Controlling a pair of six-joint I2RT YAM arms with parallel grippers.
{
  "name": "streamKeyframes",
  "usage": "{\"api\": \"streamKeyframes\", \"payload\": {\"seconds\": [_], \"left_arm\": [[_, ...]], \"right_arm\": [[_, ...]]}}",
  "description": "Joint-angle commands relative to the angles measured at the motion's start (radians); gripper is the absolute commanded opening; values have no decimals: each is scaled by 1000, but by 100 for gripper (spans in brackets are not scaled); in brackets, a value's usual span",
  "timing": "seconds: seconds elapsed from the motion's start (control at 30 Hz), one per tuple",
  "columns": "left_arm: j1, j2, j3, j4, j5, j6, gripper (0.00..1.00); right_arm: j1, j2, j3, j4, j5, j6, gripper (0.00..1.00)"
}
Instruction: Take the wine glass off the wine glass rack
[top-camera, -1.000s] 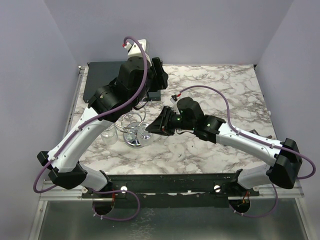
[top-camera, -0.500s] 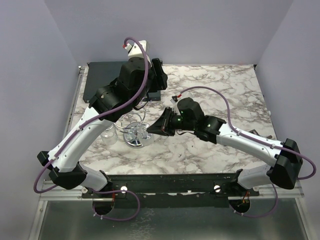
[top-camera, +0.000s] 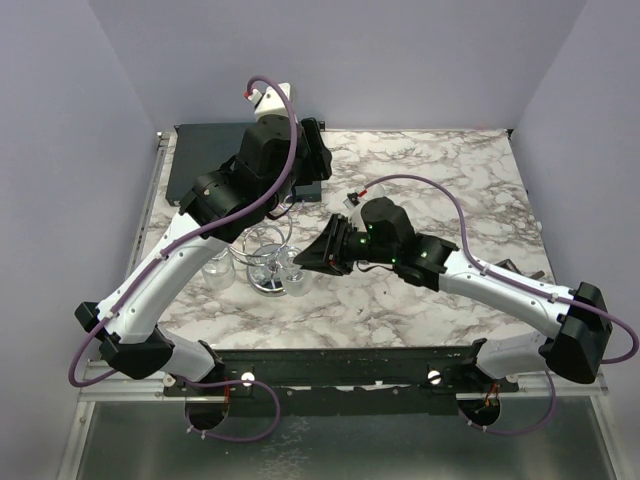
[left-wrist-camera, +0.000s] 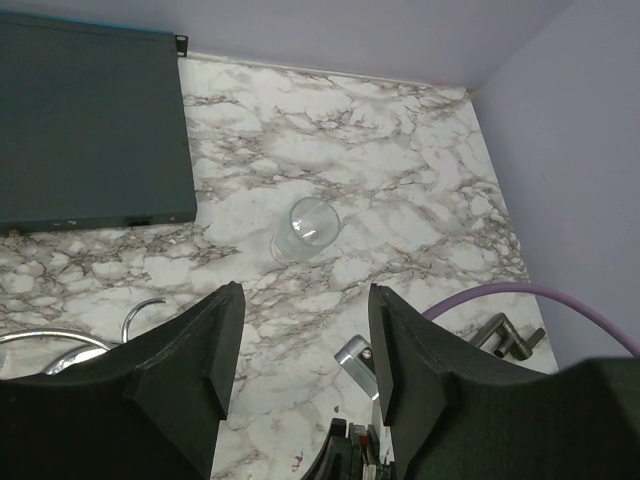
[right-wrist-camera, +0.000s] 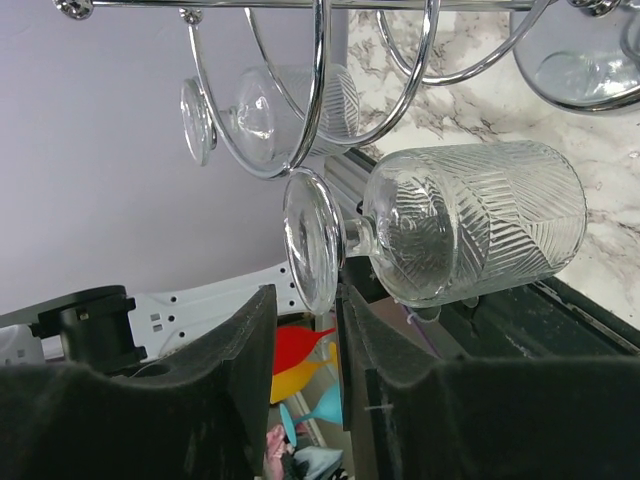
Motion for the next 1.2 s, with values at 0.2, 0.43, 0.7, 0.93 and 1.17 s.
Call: {"api": "streamKeyframes", "payload": {"seconds": [0.2,0.43,0.7,0.93,1.17], "left_arm": [[12,-30,-5,19,20,-2,58],[13,-29,-3,19,26,-6,58],[13,-17,1,20,29,-5,58],[16,-8,9,19,29,-4,58],[17,-3,9,19,32,-8,58]], "right_arm": [[6,6,-12,73,-26,18,23],[6,2,-26,87,-20,27,1],[6,-30,-34,88,-17,22,1],[7,-65,-47,94,-24,14,1],[6,-82,-65,103,-40,16,1]]}}
